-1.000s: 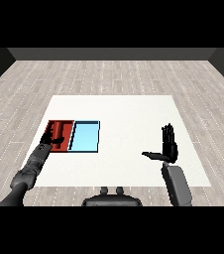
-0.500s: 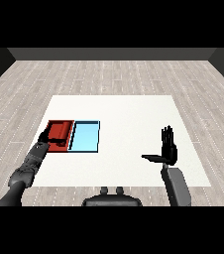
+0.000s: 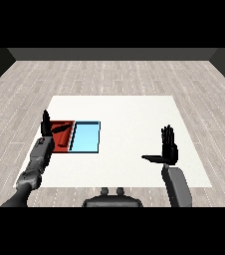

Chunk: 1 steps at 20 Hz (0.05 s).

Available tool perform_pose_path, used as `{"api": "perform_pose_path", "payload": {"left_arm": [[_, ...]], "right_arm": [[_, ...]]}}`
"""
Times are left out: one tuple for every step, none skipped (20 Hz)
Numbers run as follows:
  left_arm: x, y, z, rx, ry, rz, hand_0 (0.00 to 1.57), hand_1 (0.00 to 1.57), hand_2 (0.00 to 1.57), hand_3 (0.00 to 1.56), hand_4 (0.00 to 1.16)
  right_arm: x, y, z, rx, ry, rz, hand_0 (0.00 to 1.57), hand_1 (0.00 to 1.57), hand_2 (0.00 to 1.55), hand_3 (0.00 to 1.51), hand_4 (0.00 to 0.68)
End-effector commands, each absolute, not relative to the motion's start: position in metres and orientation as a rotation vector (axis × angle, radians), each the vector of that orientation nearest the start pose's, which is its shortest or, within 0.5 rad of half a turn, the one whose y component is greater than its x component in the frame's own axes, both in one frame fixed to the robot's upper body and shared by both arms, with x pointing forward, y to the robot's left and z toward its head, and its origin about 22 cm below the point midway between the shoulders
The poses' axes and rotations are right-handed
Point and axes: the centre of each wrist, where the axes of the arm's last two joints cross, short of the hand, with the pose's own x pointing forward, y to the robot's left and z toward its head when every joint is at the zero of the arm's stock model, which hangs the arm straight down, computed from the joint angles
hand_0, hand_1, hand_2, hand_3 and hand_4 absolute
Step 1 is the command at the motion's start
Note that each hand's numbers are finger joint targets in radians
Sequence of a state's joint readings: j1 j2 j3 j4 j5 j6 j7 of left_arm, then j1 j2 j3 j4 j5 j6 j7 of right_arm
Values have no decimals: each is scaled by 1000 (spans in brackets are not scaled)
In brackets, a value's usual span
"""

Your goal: Pick the red can and put it in the red box

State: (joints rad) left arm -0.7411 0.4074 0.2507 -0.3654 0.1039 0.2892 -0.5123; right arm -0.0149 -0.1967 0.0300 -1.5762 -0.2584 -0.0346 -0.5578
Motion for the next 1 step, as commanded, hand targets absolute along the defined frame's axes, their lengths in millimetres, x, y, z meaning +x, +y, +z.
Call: {"api": "perform_pose_path", "payload": {"left_arm": [[382,342,8,448,-1930,186,0,0,0,0,0]], "right_arm": [[239,-269,12,75,-2125,-61,0,0,0,0,0]]}}
